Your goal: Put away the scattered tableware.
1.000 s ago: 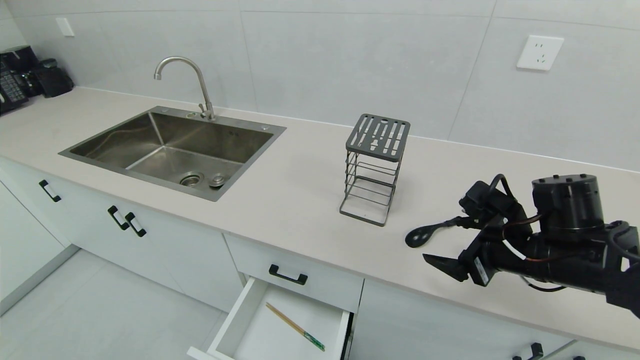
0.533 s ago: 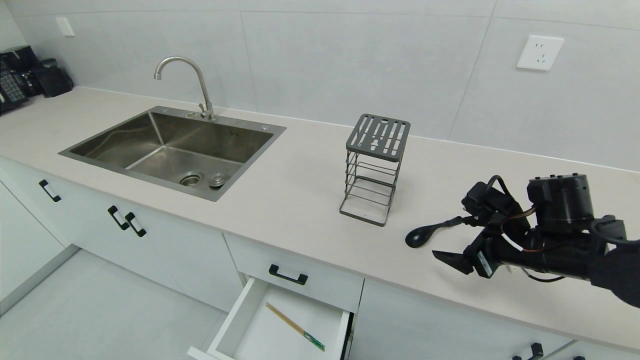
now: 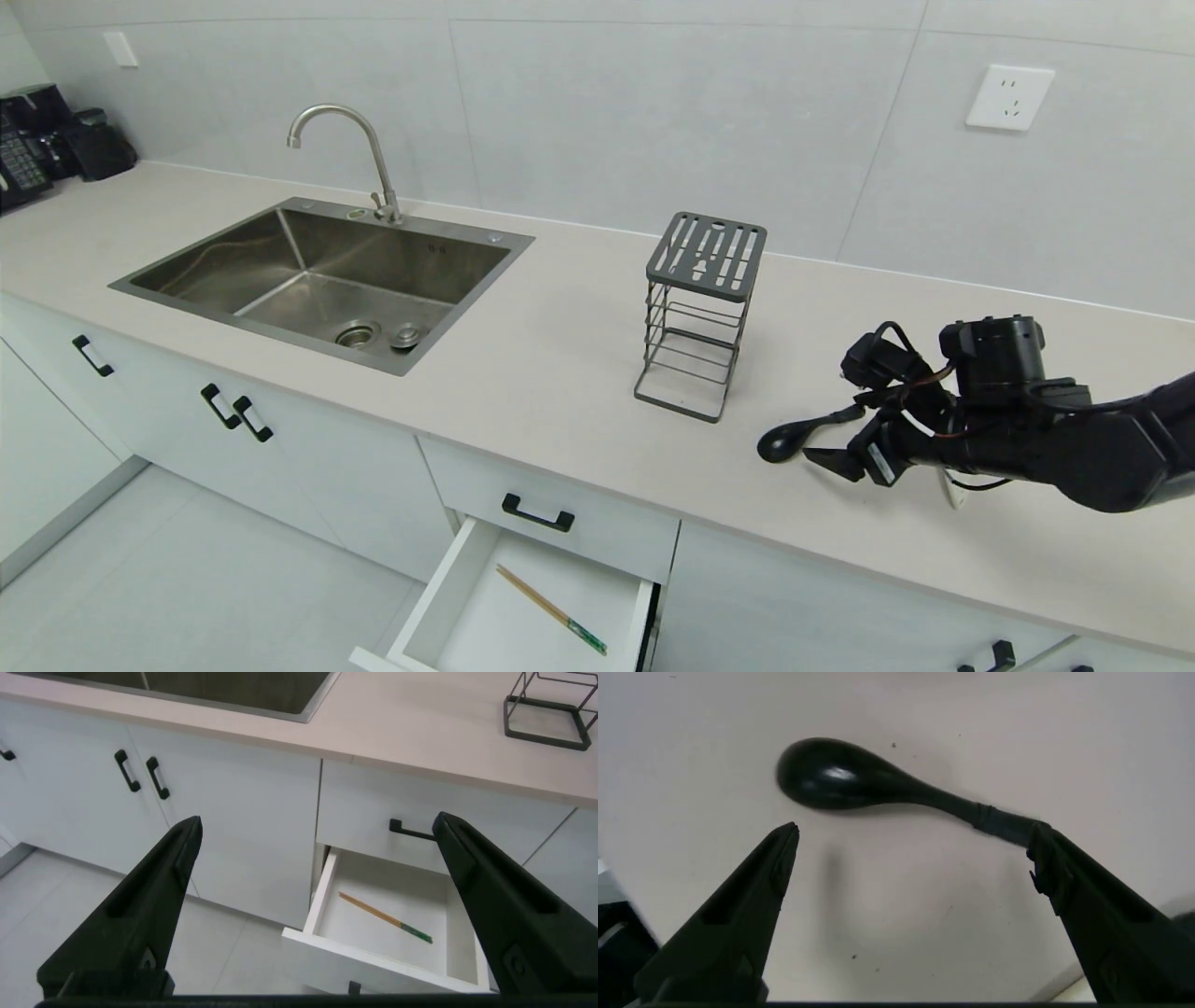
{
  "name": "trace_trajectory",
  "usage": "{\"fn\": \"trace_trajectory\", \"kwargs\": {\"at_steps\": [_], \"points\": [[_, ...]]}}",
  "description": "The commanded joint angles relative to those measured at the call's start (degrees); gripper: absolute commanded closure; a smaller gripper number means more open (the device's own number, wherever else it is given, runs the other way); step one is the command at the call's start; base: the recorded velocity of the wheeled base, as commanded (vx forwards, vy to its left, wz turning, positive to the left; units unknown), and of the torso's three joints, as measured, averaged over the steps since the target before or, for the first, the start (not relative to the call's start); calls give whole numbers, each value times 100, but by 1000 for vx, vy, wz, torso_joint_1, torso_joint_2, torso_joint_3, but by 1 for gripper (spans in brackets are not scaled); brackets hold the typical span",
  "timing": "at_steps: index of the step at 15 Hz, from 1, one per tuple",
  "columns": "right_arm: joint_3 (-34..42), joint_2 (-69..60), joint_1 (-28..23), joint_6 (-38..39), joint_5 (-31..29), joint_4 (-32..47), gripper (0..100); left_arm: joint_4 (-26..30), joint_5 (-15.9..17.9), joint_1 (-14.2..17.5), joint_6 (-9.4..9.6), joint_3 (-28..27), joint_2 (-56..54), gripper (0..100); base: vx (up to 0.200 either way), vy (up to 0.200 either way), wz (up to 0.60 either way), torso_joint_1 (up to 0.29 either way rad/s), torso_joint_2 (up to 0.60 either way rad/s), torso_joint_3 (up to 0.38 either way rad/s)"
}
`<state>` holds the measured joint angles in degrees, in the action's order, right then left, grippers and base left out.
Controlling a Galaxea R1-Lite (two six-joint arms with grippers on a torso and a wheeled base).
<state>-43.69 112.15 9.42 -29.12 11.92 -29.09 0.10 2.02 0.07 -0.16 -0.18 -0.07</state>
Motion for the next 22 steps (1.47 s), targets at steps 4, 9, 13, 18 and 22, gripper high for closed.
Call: {"fn": "trace_trajectory", "kwargs": {"at_steps": [4,9,13,18,22], "points": [[-474,659,-19,-111,65,8,0,-1,0,1,-2,1,7,0,0,0,0,0,0,0],[-843,1037,42,-102,126,-1,0,-1,0,1,-2,1,7,0,0,0,0,0,0,0],[-1238,1186,130,-76,451,202,0,-1,0,1,-2,9,7,0,0,0,0,0,0,0],[-1344,1327,148,-41,495,228,0,-1,0,1,-2,1,7,0,0,0,0,0,0,0],[-1388,1397,156,-6,504,219,100,-1,0,1,-2,1,7,0,0,0,0,0,0,0]]}}
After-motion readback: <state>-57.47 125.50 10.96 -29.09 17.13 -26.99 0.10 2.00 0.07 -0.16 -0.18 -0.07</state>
